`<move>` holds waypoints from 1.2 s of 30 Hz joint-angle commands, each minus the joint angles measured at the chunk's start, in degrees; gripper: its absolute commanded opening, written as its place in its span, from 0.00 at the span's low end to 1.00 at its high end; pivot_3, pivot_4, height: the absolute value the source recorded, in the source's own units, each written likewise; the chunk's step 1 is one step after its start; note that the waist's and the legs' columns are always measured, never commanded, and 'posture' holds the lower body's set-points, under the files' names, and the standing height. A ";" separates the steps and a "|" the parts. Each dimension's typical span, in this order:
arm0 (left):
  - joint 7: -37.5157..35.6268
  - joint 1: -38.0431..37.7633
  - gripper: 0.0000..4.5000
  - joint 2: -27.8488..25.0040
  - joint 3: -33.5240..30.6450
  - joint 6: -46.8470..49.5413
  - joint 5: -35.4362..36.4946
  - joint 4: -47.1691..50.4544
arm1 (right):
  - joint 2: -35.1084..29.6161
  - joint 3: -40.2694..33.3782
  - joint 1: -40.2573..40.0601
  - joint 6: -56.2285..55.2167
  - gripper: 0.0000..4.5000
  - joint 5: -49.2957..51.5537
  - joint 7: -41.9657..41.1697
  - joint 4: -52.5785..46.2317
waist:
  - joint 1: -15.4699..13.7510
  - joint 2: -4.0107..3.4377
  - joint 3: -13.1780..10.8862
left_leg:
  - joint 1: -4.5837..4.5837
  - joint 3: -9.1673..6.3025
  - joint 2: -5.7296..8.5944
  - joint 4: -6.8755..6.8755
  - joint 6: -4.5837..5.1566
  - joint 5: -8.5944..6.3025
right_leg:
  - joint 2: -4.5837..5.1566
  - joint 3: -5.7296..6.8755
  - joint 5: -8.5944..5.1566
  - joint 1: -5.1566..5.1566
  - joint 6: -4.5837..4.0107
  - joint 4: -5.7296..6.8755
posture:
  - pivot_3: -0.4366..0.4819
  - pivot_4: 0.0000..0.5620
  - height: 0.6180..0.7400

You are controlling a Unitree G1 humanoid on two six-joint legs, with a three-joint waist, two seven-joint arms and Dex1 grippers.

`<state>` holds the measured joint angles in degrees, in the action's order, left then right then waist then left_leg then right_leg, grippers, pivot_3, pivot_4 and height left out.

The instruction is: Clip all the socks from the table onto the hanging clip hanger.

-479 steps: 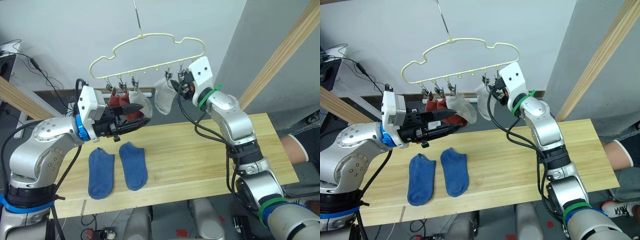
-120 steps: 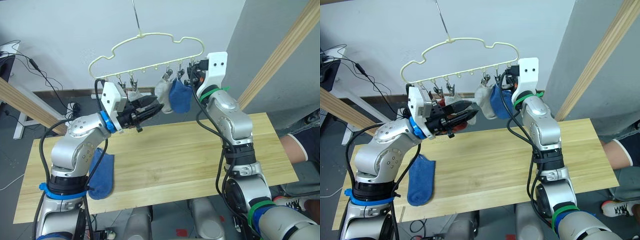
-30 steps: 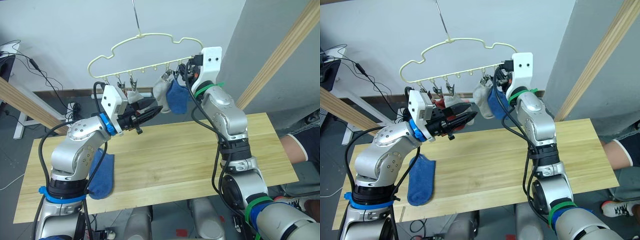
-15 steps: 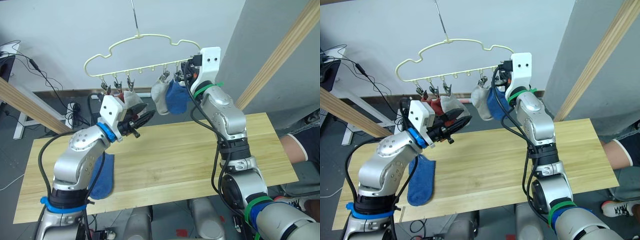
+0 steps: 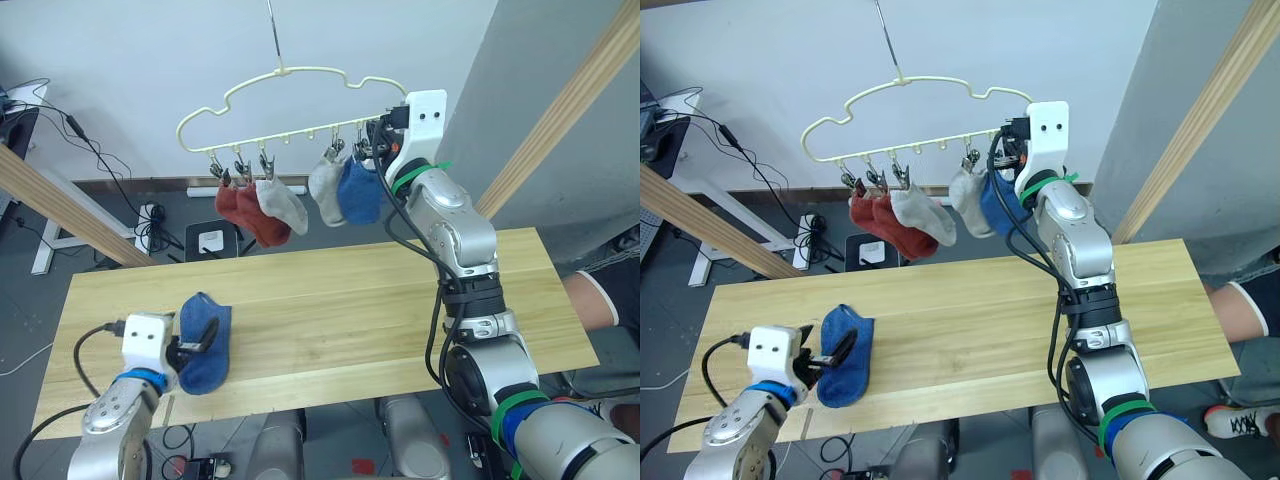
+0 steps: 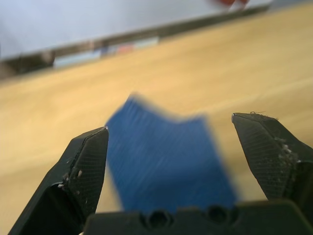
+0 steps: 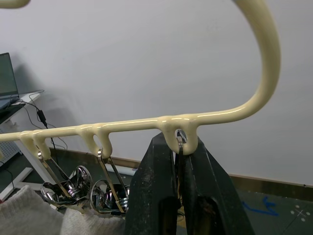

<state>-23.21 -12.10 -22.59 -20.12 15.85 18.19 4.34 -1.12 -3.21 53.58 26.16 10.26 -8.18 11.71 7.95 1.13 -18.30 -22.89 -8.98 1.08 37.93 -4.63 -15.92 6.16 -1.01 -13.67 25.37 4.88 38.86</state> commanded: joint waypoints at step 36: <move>-15.88 21.60 0.01 3.28 26.31 -10.40 -7.03 0.59 | 0.24 0.01 1.13 0.16 0.00 0.56 -0.39 -2.67 | 0.19 0.00 0.00 | -0.03 0.04 0.00 0.02 -0.02 0.01 | 0.01 -0.01 0.02 0.00 -0.01 -0.04 | 0.25 0.54 1.00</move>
<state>-38.00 8.63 -20.15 3.87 5.74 10.58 2.33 -0.88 -3.18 53.57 26.78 10.26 -8.59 11.72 8.14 1.14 -18.30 -22.92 -8.94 1.06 37.95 -4.65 -15.92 6.17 -1.02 -13.65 25.37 4.87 38.82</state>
